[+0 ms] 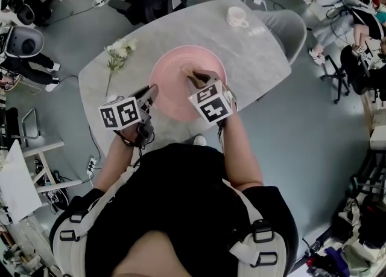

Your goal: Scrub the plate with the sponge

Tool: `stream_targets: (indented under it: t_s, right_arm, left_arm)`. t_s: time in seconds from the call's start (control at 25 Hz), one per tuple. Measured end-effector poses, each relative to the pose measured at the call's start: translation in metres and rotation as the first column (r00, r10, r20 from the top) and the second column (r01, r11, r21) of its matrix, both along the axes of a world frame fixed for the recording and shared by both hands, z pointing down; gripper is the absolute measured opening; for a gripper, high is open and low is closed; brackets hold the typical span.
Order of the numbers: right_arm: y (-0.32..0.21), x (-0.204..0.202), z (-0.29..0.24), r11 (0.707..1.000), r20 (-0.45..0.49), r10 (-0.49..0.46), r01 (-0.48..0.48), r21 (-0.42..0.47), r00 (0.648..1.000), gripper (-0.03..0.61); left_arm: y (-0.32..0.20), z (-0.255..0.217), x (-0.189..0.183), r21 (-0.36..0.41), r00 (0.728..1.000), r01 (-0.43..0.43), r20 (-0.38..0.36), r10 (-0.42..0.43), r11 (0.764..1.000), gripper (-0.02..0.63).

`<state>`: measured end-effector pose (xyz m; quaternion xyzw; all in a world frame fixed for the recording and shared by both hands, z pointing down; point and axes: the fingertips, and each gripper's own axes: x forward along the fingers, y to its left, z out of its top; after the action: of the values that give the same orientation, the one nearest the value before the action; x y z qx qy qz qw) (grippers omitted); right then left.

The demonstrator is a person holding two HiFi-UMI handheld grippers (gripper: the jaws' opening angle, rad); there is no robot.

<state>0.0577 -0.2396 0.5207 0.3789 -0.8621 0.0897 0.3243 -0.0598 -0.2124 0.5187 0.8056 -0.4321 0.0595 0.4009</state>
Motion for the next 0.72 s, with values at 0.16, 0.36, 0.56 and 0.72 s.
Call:
stream_targets:
  t_s: [0.16, 0.36, 0.56, 0.72]
  right_arm:
    - [-0.021, 0.032, 0.004, 0.984, -0.047, 0.165, -0.161, 0.07, 0.985, 0.054]
    - [-0.025, 0.048, 0.005, 0.966, -0.045, 0.248, -0.243, 0.084, 0.968, 0.054]
    - [-0.014, 0.034, 0.013, 0.981, -0.063, 0.191, -0.188, 0.056, 0.98, 0.054]
    - [0.013, 0.001, 0.026, 0.999, -0.032, 0.026, -0.027, -0.047, 0.999, 0.054]
  left_arm:
    - [0.0, 0.004, -0.003, -0.015, 1.0, 0.007, -0.003, -0.007, 1.0, 0.034]
    - [-0.001, 0.006, -0.006, -0.037, 0.999, 0.033, -0.028, -0.034, 0.999, 0.034]
    - [-0.001, 0.009, -0.01, -0.062, 0.997, 0.059, -0.043, -0.061, 0.996, 0.034]
    - [-0.002, 0.013, -0.016, -0.093, 0.992, 0.099, -0.068, -0.105, 0.991, 0.034]
